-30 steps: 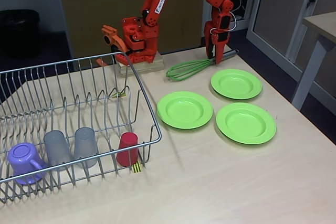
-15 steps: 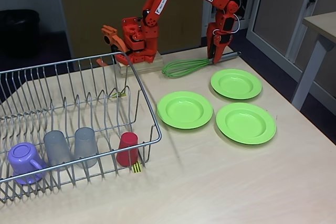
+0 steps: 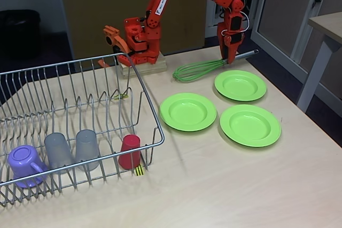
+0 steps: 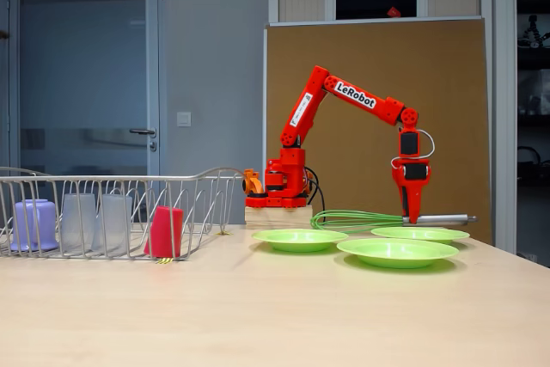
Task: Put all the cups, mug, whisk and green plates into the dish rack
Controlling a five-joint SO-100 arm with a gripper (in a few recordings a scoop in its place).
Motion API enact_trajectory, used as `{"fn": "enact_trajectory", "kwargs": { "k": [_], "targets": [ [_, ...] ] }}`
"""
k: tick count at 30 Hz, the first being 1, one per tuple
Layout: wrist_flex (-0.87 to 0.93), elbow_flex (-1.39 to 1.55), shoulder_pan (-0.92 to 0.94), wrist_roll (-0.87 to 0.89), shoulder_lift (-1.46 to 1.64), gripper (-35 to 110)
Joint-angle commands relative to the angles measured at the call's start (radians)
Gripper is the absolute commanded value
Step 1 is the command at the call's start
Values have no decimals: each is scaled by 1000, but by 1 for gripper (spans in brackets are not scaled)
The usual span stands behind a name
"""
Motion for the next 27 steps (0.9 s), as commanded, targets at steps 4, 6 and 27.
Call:
{"fn": "enact_trajectory", "kwargs": {
  "k": [4, 6, 27],
  "targets": [
    [58, -23, 34, -5, 153, 0],
    [86, -18, 43, -11, 198, 0],
    [344, -110, 245, -491, 391, 0]
  ]
}}
